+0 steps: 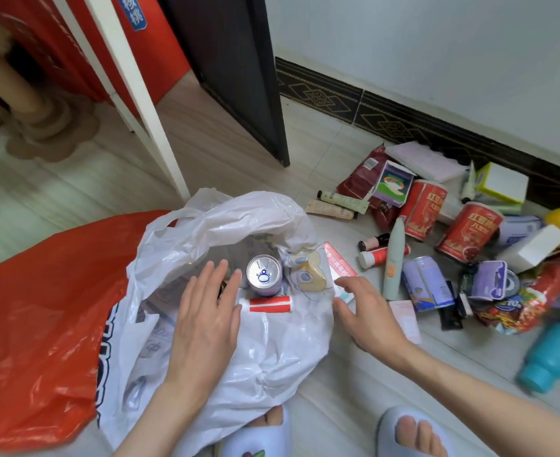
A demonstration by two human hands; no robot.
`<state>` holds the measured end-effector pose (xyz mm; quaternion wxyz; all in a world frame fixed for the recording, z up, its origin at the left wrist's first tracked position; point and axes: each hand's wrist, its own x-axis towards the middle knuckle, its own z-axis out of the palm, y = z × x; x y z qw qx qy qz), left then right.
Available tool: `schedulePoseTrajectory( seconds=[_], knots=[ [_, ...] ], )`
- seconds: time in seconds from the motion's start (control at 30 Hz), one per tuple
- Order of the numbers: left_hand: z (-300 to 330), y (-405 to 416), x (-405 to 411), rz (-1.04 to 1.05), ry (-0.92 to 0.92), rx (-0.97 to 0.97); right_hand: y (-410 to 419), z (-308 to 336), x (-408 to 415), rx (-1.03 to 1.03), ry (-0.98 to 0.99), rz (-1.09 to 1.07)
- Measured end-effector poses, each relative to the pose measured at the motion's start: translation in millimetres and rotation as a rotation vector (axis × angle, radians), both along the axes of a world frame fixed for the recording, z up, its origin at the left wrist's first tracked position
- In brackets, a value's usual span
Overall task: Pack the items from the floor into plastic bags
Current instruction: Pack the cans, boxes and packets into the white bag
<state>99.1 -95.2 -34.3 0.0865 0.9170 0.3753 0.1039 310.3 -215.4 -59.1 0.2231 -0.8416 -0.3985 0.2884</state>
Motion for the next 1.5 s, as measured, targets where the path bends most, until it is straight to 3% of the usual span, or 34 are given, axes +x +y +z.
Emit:
schedulePoseTrajectory(
  seconds=[0.13,0.27,0.43,0.63,0.8,0.97,1.27,1.4,1.5],
  knots=[
    [-0.8,-24.5,39.4,-0.168,-0.033,-0.098,-42.8,-9.6,33.4,-0.145,-0.069,-0.103],
    [-23.7,-43.4,89.7,-0.38,0.067,-0.19,-85.3,-29.4,47.2,-0.264,-0.099,-0.255],
    [-52.8,-35.1,159.0,-0.525,0.301,-0.165,-102.5,-53.2,42.9,-0.238,-0.043,-0.403],
    [-72.3,-19.5,188.9,-0.766,0.657,-0.12,-101.6,-63.4,43.4,-0.259,-0.01,-0.3],
    [-85.2,-15.1,190.3,-0.862,0.48,-0.067,-97.9,-65.7,48.2,-0.213,0.024,-0.4],
    [-70.0,-17.7,198.1,-0.872,0.209,-0.079,-105.3,-47.3,42.2,-0.03,0.057,-0.495],
    [32.5,-6.9,156.9,-0.561,-0.232,-0.151,-72.5,5.6,39.9,0.252,0.04,-0.439],
    [59.0,-2.0,109.0,-0.488,-0.206,-0.183,-46.0,16.7,25.1,0.27,0.053,-0.335],
    [55.4,15.9,77.5,-0.419,-0.085,-0.129,-23.6,20.2,12.9,0.26,0.072,-0.237]
  ],
)
